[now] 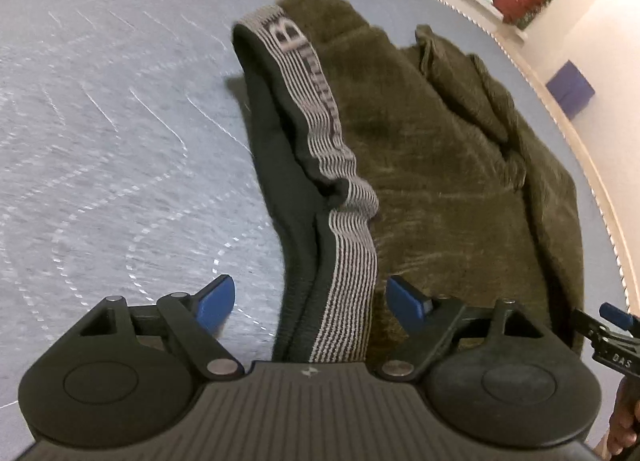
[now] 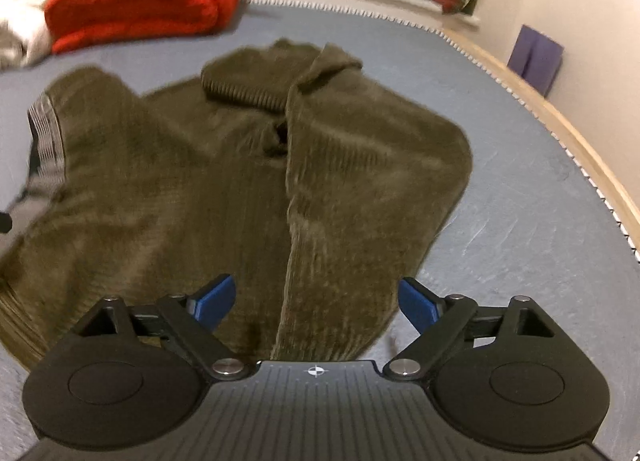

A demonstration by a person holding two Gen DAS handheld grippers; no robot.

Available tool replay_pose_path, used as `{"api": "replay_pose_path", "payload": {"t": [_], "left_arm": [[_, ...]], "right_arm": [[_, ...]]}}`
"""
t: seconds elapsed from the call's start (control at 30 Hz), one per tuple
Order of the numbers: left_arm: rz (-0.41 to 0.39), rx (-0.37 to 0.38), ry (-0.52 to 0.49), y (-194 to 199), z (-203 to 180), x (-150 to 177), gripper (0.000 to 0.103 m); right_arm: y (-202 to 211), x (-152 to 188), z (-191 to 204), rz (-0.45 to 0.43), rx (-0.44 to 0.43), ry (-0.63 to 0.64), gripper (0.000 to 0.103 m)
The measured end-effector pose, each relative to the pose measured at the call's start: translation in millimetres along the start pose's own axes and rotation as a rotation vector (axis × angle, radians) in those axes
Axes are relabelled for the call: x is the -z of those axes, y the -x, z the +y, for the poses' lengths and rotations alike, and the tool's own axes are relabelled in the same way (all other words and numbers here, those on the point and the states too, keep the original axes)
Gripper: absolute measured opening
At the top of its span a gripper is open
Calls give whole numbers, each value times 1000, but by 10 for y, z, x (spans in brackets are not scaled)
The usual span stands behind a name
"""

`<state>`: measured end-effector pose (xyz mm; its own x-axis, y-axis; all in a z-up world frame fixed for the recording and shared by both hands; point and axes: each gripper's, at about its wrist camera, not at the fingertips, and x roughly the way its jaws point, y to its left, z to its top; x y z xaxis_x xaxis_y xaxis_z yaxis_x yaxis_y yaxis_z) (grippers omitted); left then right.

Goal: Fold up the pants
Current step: 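Grasp the grey waistband with the left tool while the right tool grasps the pant leg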

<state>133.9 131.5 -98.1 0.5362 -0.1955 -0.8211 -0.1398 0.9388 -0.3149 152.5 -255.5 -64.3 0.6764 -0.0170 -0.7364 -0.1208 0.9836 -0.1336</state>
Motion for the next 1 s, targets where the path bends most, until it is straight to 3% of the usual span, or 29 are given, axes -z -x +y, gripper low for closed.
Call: {"api": "replay_pose_path", "payload": {"t": [0.07,0.23,0.33,0.4,0.43,0.47,0.5,0.6,0.8,1.0], "left_arm": [[-39,-13,-38,-48,-70,42,86],[-79,33,-131,-152,-262,98,86],[-94,23,-161,-177,-357,102,78],[-92,5,-151,-161,-358,90,63],[-90,2,-141,-148,-346,76,56],[-89,-3,-130,-123,-319,58,38],[-83,1,-114,-91,-270,41,30],[-86,80,-70,67,-147,32,23],[-139,157,-125,606,-47,181,19],[-128,133,-95,1111,546,312,18]], "right_arm": [[-108,26,20,33,10,12,89],[-368,130,60,93,70,40,88],[-423,190,-11,96,70,5,82],[-410,194,-62,97,44,-28,53],[-397,193,-91,98,34,-44,45],[-379,181,-111,96,37,-54,30],[-351,179,-138,90,38,-65,24],[-215,166,-245,54,9,-119,16],[237,217,-84,-48,-43,-45,12],[760,475,311,-31,-182,59,12]]}}
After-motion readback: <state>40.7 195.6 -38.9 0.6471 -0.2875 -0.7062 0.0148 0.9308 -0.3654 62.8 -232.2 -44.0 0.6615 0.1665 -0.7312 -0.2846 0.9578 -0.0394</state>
